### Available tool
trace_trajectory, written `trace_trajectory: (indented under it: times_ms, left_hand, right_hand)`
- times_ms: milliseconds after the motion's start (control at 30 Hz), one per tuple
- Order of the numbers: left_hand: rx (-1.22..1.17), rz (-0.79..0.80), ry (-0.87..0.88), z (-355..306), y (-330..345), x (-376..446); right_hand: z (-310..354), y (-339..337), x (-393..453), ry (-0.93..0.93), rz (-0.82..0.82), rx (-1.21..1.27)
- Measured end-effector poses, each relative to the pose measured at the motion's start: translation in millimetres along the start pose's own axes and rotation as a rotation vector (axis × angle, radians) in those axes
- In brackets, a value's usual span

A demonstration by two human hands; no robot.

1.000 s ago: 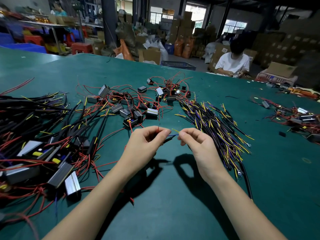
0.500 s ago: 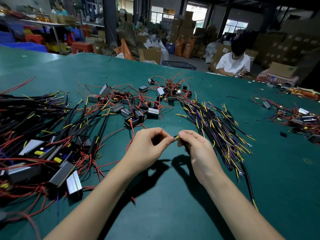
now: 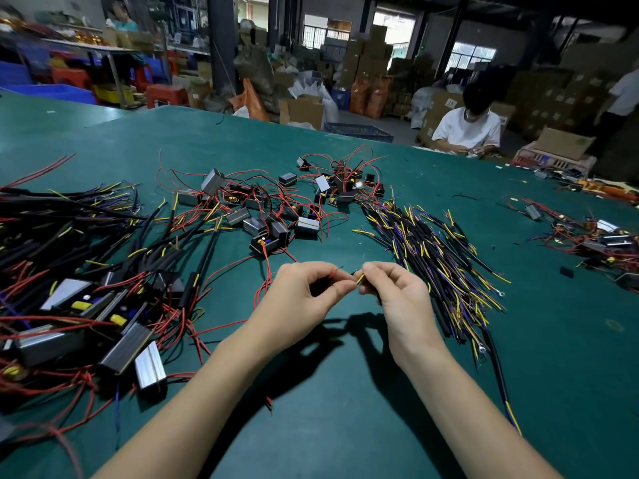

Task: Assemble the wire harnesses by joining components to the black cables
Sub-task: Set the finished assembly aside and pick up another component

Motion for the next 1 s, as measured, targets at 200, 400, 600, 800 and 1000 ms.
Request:
trace_trajectory:
  times_ms: [200,400,600,800,1000]
  left_hand:
    - [-0.112,-0.056,-0.101,3,-7,1]
    - [-0.133,-0.09,-0.121,2,-6,0]
    - [-0.118,-0.071,-0.087,-1,-6,1]
    - [-0.121,-0.068,-0.07,-3,-6,0]
    - [-0.083,-0.093,-0.061,-5,-10,-1]
  right_hand:
    - [15,-18,8,-0.162,0.114,-0.234]
    - [26,-5,2,-0.298,0.348,-0.448]
    - [30,4,2,-0.317,0.343,-0.532]
    - [34,3,3,-0.297,0.29,-0.523]
    - [35,4,2,-0.287,0.312,-0.577]
Point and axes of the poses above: each hand's wrist, its own x-axis towards the middle knuckle, its own y-axis out of the palm, z = x × y, the point moved 2 cm from there along x, towards the middle knuckle, and after that the axes turned 7 degrees about -y, right-handed, at the moved point
